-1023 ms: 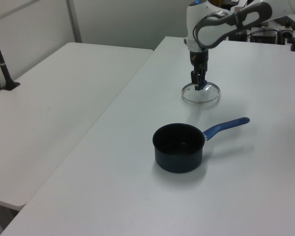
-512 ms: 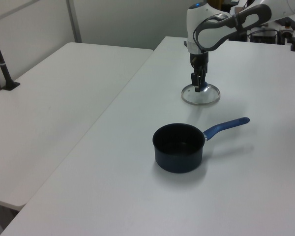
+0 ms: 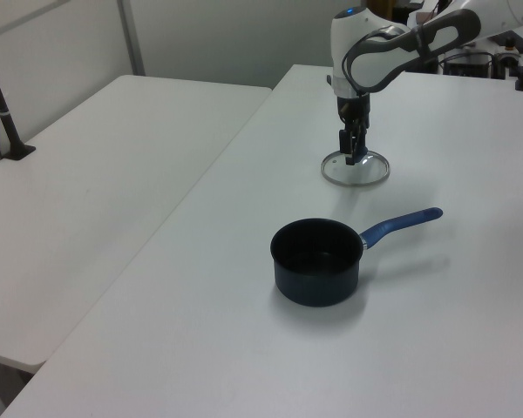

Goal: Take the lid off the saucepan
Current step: 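Lower the glass lid onto the table beside the saucepan, then open the gripper and raise it away from the lid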

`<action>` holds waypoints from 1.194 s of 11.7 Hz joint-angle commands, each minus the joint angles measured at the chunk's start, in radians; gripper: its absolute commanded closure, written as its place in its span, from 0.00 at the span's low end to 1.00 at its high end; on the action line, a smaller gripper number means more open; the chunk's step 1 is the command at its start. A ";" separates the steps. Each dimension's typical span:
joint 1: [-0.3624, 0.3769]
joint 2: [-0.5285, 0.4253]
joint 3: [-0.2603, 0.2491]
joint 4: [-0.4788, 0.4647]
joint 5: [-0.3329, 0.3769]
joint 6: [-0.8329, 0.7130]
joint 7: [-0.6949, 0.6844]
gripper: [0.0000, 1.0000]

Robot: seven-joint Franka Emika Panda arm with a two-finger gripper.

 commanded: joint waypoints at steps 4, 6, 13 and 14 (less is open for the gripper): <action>0.006 -0.120 0.007 0.049 -0.012 -0.184 0.021 0.00; 0.009 -0.201 0.012 0.073 -0.015 -0.293 0.037 0.00; 0.093 -0.341 0.009 0.074 -0.063 -0.452 0.121 0.00; 0.089 -0.341 0.004 0.076 -0.063 -0.449 0.148 0.00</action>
